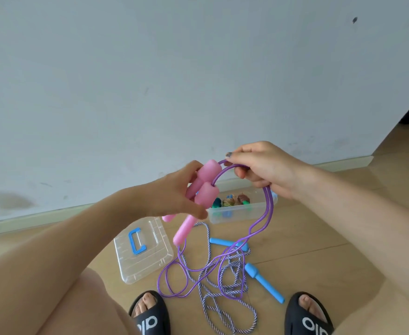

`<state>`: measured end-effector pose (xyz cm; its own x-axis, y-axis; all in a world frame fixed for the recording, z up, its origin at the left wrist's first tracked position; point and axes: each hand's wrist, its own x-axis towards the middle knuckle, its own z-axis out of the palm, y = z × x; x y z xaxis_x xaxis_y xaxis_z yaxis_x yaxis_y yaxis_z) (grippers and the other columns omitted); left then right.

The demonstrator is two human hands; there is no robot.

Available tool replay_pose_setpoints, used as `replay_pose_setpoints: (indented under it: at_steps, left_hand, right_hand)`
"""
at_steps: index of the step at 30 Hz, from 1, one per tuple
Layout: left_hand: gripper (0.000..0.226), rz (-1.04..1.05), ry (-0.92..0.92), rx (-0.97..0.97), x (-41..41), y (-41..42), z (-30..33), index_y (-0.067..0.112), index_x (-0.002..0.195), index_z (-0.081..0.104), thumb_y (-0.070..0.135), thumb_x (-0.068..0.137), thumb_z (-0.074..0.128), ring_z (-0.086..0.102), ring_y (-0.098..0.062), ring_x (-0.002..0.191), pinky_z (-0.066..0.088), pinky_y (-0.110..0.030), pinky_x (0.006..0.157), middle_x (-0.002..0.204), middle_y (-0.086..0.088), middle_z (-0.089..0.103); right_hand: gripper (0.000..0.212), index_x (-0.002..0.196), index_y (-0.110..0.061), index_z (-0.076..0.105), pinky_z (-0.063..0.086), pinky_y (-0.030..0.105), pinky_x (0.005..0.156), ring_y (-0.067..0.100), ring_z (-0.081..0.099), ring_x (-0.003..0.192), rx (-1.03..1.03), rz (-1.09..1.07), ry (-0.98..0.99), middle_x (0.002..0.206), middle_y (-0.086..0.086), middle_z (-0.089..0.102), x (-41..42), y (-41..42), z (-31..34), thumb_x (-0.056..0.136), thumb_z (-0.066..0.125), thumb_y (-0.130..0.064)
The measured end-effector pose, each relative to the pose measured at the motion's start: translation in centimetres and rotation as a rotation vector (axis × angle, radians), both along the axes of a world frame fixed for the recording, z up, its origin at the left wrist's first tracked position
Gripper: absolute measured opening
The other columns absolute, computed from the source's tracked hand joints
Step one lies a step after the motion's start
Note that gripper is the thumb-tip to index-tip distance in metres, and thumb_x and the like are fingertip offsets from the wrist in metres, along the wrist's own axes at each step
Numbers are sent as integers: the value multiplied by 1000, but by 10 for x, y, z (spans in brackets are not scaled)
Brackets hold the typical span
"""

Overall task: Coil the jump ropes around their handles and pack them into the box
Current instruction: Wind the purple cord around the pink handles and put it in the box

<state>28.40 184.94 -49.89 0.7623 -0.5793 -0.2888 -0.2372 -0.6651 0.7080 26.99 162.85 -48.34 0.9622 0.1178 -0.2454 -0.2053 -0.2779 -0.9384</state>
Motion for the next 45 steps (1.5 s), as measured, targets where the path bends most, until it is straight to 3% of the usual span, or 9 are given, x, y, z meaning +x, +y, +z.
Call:
replay_pose_setpoints:
  at_steps: [9,13,17,23,28,34,37,41,45]
  left_hand:
    - [60,9,-109,-86,3,-6,-5,31,112,47,28,68,88,44,-1,52,37,-16,50,57,25,50]
    - [61,38,-128,-138,5,-8,-7,32,114,49,30,67,89,44,-2,56,37,-16,52,72,32,57]
    - [42,53,-82,-190,7,-12,-8,26,102,58,26,71,87,45,-2,55,38,-18,55,93,12,73]
    - [36,21,-21,-229,6,-13,-10,23,93,57,11,73,84,41,-1,49,34,-12,48,62,23,57]
    - [34,38,8,-184,9,-12,-13,22,87,60,28,66,85,48,-10,62,39,-29,61,65,16,52]
    - [44,65,-115,-20,11,-3,-8,30,83,55,56,58,80,63,-17,75,54,-40,74,77,11,62]
    - [41,33,-130,35,9,0,-6,31,83,57,59,61,79,63,-12,75,54,-37,74,79,11,63]
    - [32,24,-149,39,6,1,-2,31,79,60,50,68,83,58,-2,64,48,-18,63,71,16,62]
    - [31,-3,-175,23,5,0,-1,28,82,64,46,68,86,55,-3,60,43,-18,57,69,12,64]
  right_hand:
    - [22,77,-18,52,15,19,35,7,17,41,350,8,193,59,-7,39,5,-1,3,100,52,-20]
    - [24,75,-20,47,15,19,35,6,15,40,474,1,262,55,-8,28,6,-1,5,99,53,-21]
    - [34,61,-23,54,13,23,42,9,14,45,482,13,256,53,-8,17,4,2,6,93,62,-23]
    - [30,60,-15,66,53,27,69,14,50,60,499,-20,283,51,-5,22,2,5,2,90,65,-12]
    - [14,78,-6,68,58,35,80,15,57,62,561,-12,316,46,-4,27,2,6,5,89,60,-2]
    - [9,96,-12,67,49,33,62,14,20,50,78,194,202,58,-2,41,7,-5,1,89,61,-13]
    - [20,106,-11,71,46,42,72,14,36,46,-48,318,181,86,6,71,6,-9,-1,89,61,-11]
    - [27,111,-5,70,45,39,80,20,58,68,-6,405,195,100,13,74,5,-10,-1,89,63,-18]
    - [36,106,-14,69,31,30,56,15,21,51,-132,460,183,77,-6,74,-3,3,-1,94,60,-46]
